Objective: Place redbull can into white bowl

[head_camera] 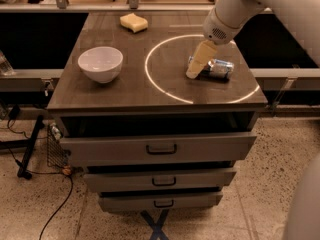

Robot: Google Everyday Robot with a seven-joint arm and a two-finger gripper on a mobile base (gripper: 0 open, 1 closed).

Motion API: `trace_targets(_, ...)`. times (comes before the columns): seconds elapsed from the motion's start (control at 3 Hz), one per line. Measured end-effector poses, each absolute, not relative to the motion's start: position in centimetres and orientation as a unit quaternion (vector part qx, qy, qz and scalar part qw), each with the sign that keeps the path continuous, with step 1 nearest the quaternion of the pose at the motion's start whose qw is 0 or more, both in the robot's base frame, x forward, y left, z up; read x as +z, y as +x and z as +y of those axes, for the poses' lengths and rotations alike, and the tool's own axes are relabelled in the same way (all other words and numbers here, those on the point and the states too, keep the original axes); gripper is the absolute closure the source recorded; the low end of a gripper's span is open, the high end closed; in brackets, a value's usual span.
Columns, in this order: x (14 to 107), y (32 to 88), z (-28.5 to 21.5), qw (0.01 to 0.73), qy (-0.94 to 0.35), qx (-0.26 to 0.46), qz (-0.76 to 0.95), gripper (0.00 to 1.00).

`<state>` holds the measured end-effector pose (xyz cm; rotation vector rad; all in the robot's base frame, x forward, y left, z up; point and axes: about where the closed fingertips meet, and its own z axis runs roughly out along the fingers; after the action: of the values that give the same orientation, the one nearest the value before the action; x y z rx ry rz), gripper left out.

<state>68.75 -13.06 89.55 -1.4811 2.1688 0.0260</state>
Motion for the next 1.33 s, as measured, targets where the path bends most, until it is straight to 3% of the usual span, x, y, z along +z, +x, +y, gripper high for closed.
trace_targets(0.33,85.6,71.0,-14.0,0.216,-0.524,0.015,0.824,0.03)
trace_targets(0.67,83.6,71.5,-14.7,0.192,-0.512,0.017,0.837,0.26)
trace_targets(1.0,83.5,71.4,-14.9,0.188,-0.507,0.019,0.841,0.57)
trace_targets(1.33,83.9,71.4,-14.9,0.188,-0.507,0.019,0.841,0.8)
